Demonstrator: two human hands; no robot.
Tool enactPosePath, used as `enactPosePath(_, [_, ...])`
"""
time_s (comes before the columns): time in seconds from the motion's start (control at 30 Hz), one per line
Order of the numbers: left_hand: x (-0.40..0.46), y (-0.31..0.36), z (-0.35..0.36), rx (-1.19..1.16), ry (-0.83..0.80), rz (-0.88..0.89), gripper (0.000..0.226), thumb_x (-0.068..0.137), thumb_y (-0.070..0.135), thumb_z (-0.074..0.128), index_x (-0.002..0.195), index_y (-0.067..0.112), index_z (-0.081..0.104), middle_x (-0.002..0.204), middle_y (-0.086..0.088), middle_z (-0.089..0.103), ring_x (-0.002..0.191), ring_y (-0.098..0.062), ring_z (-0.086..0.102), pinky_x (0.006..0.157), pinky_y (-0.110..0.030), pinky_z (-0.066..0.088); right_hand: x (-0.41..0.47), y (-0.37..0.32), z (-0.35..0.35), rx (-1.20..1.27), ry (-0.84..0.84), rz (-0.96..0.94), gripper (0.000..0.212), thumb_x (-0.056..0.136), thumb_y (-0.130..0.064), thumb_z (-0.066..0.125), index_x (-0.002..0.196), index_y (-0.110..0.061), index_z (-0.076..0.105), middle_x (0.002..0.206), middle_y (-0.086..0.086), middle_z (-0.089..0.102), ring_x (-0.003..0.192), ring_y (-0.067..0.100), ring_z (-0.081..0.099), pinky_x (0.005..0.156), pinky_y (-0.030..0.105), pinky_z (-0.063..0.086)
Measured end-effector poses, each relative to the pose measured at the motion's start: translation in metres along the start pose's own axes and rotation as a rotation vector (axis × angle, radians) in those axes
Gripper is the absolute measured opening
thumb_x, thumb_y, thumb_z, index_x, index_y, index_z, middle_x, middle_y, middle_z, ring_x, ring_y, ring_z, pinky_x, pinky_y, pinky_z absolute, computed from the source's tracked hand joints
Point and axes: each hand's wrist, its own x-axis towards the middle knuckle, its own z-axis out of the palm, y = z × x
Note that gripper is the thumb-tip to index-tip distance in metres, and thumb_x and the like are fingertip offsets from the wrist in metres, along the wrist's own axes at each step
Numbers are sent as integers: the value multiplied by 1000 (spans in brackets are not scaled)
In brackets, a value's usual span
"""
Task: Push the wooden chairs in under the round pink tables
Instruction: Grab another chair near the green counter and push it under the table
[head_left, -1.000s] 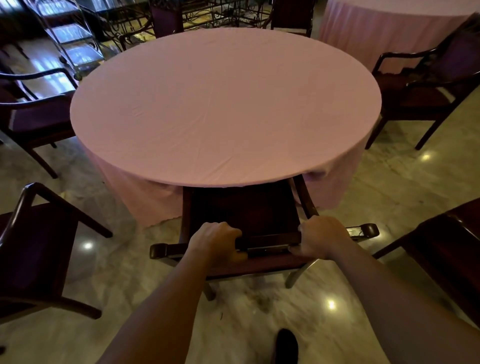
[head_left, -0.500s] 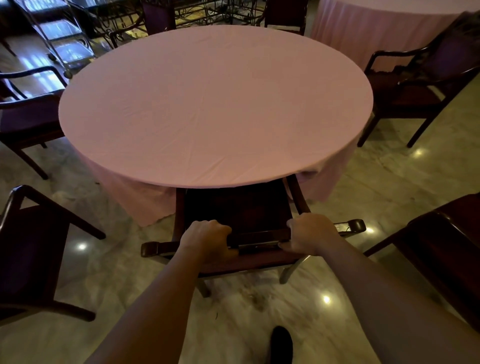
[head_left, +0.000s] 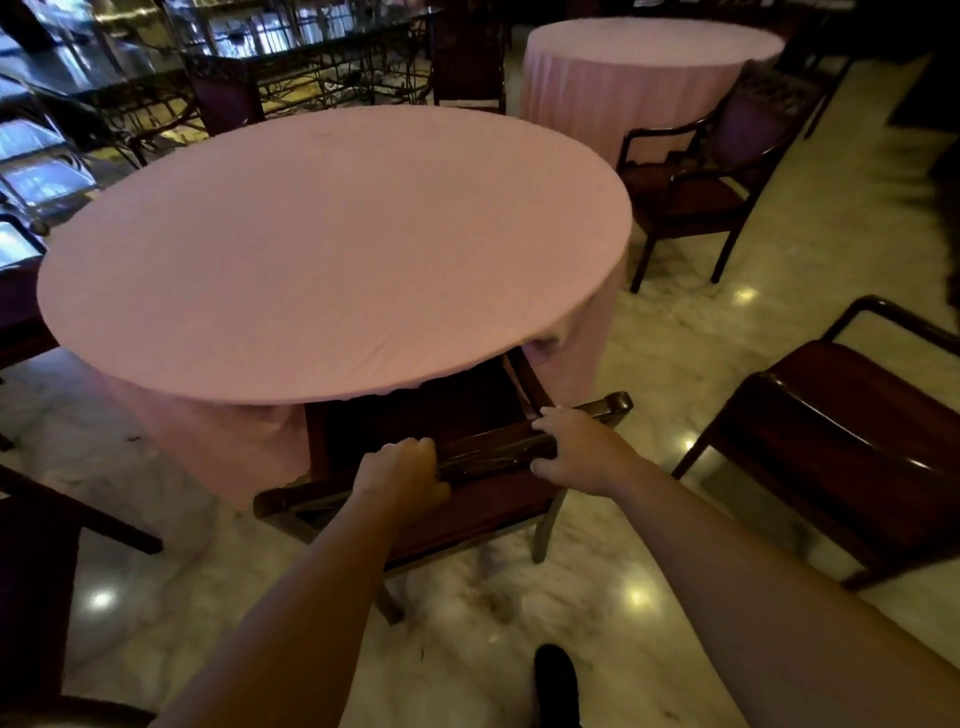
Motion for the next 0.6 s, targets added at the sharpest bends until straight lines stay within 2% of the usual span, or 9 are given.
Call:
enactPosePath(0.07, [-2,16,-7,25,26,43,45,91,51,61,121,17,57,114,-4,62,103,-26,63,85,-45,57,-22,12,-2,54,24,62,31,89,-40,67,110,-17,71,123,-4,65,115,27,62,89,39,53])
enactPosePath(0.13, [-3,40,-15,35,65,122,46,92,50,59,126,18,56,116,-4,61,104,-26,63,83,-44,58,-50,29,-4,68,36,145,23,88,-40,66,92,-17,69,94,-1,67,90,25,65,77,40,55])
enactPosePath(0.17, [-3,51,-19,11,85,159,45,93,48,58,127,19,56,116,-3,60,103,-25,63,82,-43,58,-61,35,-4,75,41,172,21,89,-38,67,88,-17,68,88,-2,66,85,22,63,75,38,54])
enactPosePath(0.23, [-4,88,-24,-45,76,248,41,92,46,59,125,21,59,112,-1,60,98,-22,64,82,-42,58,-93,54,-8,98,65,243,21,90,-38,69,90,-18,69,89,-2,65,85,21,63,76,37,54])
enactPosePath(0.3, [-3,127,-28,-109,-30,314,36,92,44,63,121,23,63,110,1,64,97,-20,65,86,-43,58,-120,73,-12,107,95,304,26,88,-41,71,99,-18,71,97,0,67,91,22,65,79,37,56])
enactPosePath(0.37, [-1,171,-26,-141,-155,383,36,92,44,66,121,22,67,114,2,67,102,-19,66,92,-43,56,-149,94,-16,121,127,349,25,87,-43,71,100,-21,71,98,0,67,92,20,64,79,35,55])
enactPosePath(0.43, [2,214,-22,-162,-203,440,42,89,45,69,122,19,68,121,-1,66,110,-21,64,95,-39,53,-180,114,-22,128,142,394,28,88,-43,71,102,-19,73,96,-2,66,88,16,61,73,32,50])
enactPosePath(0.5, [1,259,-17,-182,-240,498,43,88,45,71,121,17,68,123,-2,63,109,-21,61,93,-36,52,-216,135,-29,121,146,447,25,88,-41,69,95,-17,72,89,-2,65,80,17,60,63,31,44])
enactPosePath(0.6, [-4,332,-16,-182,-293,621,41,89,44,71,119,17,68,119,-3,64,102,-19,62,88,-35,53,-272,178,-37,164,139,566,25,85,-39,67,83,-14,70,82,6,69,77,24,64,65,38,52])
